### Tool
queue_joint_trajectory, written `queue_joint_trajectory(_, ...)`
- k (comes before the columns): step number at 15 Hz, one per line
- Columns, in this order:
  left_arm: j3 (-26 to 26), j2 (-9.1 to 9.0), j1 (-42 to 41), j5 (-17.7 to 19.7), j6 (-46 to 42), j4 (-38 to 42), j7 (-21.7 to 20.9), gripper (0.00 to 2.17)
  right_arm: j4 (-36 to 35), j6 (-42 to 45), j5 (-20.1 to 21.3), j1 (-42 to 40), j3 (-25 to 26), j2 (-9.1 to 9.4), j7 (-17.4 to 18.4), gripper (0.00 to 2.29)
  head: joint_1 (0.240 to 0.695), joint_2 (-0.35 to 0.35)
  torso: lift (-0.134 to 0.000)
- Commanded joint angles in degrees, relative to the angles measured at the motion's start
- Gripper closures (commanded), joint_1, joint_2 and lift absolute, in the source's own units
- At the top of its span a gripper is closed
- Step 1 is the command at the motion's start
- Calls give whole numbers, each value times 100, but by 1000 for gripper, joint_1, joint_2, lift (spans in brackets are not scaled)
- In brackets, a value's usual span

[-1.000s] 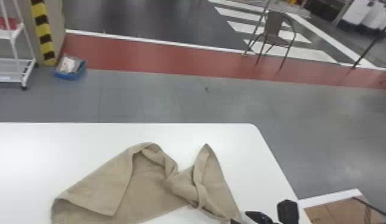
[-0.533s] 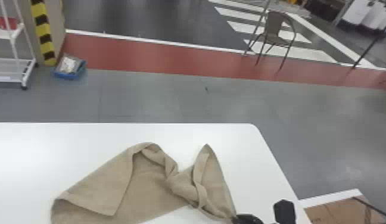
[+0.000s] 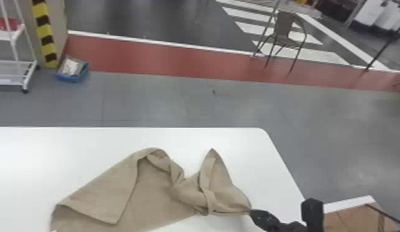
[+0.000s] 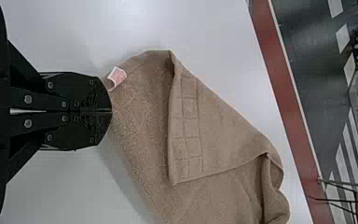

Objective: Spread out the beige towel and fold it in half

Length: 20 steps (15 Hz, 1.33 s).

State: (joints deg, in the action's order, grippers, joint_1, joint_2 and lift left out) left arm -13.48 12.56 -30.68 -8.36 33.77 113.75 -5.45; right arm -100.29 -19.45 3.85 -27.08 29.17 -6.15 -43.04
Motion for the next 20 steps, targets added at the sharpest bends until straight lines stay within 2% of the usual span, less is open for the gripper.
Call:
queue_joint_trajectory(1, 144, 0, -96, -8, 117, 314, -9, 1355, -299, -196, -289, 37, 274, 8, -64, 1423, 695, -350, 0)
queue_joint_trajectory(6, 873, -17, -421, 36, 768, 1580, -264, 1355, -1028, -1110, -702, 353, 968, 96, -161, 1423, 695, -350, 0)
queue_joint_trajectory(9, 1058, -26, -518, 54, 1154, 2169, -369, 1355, -1511, -1549, -860, 441, 1267, 140, -231, 1423, 695, -350, 0)
queue_joint_trajectory(12, 1137, -70, -562, 36, 1453, 2582, -448, 1355, -1889, -1989, -860, 564, 1575, 272, -398, 1423, 695, -350, 0)
queue_joint_trajectory(13, 1137, -70, -580, 45, 1453, 2608, -448, 1355, -1907, -2041, -842, 564, 1601, 272, -425, 1423, 695, -350, 0)
queue_joint_trajectory(15, 1102, -79, -580, 45, 1453, 2494, -440, 1355, -1740, -2006, -640, 520, 1627, 351, -829, 1420, 695, -350, 0)
queue_joint_trajectory(17, 1084, -79, -562, 45, 1436, 2362, -431, 1355, -1467, -2006, -456, 353, 1478, 334, -987, 1409, 695, -350, 0)
queue_joint_trajectory(20, 1058, -79, -518, 36, 1418, 2309, -431, 1355, -1142, -2094, -60, 186, 1241, 228, -1005, 1399, 695, -350, 0)
